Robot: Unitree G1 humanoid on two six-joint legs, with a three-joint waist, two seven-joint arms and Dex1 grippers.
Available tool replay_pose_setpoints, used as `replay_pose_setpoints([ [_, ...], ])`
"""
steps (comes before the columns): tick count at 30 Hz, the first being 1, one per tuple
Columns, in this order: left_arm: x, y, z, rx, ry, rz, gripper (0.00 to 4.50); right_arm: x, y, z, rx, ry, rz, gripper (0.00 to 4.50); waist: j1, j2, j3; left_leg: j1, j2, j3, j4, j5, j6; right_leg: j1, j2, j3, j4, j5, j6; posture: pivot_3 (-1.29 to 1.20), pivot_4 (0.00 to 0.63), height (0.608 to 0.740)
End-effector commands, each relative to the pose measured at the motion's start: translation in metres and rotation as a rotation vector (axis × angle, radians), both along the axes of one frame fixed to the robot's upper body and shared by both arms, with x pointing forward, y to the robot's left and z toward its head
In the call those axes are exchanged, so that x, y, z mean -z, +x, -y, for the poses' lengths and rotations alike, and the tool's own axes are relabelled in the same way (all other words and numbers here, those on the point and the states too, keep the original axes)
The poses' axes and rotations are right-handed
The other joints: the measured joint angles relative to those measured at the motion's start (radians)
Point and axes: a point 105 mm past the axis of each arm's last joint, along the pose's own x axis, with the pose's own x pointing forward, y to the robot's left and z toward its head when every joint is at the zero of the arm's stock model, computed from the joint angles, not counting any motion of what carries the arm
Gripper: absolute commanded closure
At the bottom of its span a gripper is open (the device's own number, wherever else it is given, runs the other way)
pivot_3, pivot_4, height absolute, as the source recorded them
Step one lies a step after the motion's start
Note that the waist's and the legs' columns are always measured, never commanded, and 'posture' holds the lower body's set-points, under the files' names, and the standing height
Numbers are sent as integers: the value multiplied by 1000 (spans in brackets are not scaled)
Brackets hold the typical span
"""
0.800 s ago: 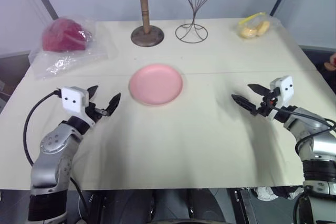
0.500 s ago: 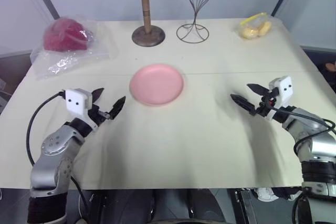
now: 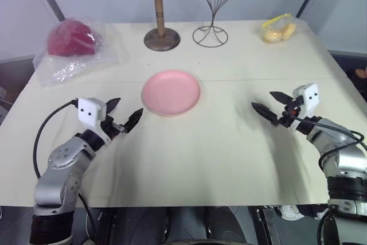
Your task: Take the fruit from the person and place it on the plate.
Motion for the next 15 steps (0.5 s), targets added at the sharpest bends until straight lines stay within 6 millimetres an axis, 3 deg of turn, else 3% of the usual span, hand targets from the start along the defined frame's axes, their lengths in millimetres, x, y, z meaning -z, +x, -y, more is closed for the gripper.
replay_pose_setpoints([
  [1,-17,-2,-2,4,-10,61,0,-15,0,-3,-10,10,60,20,0,0,0,0,0,0,0,0,0,0,0,0,0,0,0,0,150,740],
  [15,-18,1,-3,-10,2,78,0,-14,1,-3,-2,7,62,20,0,0,0,0,0,0,0,0,0,0,0,0,0,0,0,0,150,740],
])
